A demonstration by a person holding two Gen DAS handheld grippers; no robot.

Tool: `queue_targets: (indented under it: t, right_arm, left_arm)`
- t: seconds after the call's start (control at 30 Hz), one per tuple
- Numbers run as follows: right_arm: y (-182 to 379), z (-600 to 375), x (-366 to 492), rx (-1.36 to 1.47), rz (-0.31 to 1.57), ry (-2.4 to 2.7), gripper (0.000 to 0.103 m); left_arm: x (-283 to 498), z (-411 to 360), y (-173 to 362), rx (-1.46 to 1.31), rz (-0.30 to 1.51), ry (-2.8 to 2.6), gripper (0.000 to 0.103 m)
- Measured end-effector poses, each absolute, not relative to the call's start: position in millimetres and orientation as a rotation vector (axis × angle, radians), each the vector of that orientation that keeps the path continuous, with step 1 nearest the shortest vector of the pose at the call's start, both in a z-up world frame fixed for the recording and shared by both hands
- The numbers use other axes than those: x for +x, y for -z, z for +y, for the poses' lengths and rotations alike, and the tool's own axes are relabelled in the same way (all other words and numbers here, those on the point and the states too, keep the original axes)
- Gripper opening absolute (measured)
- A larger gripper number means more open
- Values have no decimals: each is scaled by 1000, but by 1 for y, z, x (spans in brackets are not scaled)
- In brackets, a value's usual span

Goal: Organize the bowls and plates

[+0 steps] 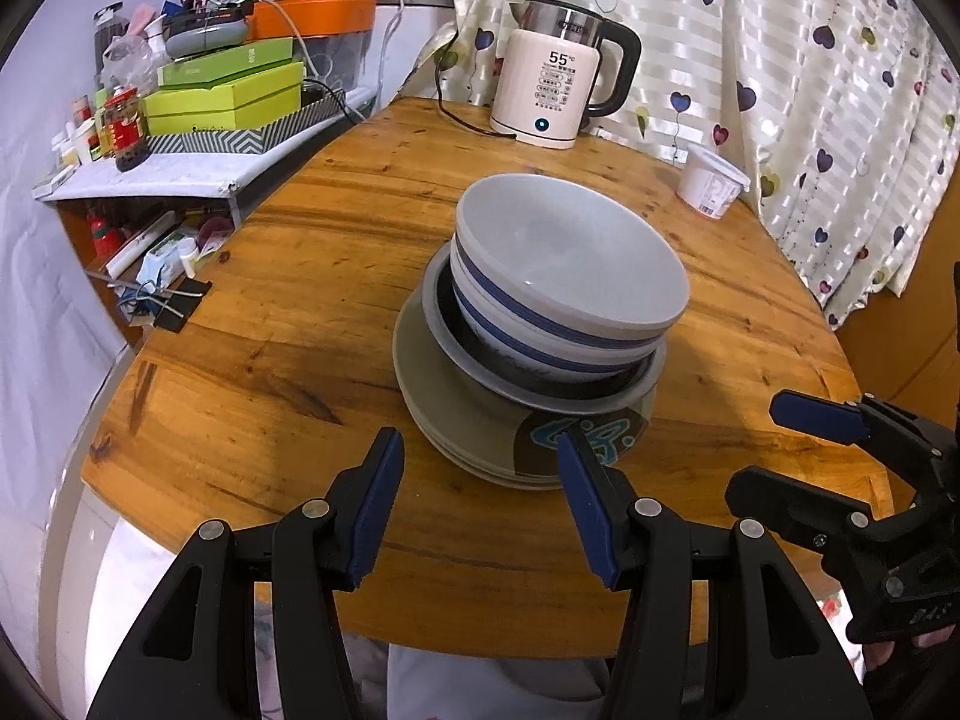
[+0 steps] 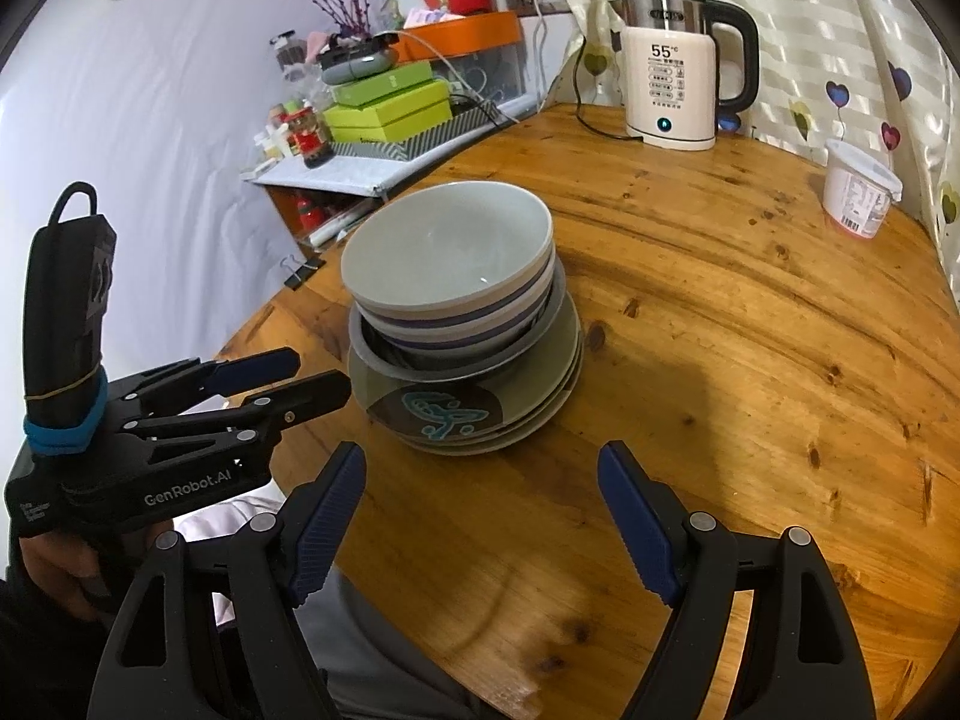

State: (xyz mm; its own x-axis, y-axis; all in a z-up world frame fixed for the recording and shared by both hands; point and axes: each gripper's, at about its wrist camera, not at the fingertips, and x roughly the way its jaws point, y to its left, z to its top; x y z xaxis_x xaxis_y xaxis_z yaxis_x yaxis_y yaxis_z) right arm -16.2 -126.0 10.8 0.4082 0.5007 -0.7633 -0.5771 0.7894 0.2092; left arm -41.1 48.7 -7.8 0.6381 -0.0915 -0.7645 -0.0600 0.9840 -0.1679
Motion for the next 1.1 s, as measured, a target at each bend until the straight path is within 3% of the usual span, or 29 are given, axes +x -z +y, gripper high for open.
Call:
queue_targets:
  t: [1.1]
  right_arm:
    - [-1,-121,-10,-99,953,-691,81]
  left_arm:
    - [-32,43,18,-148,909,1,54]
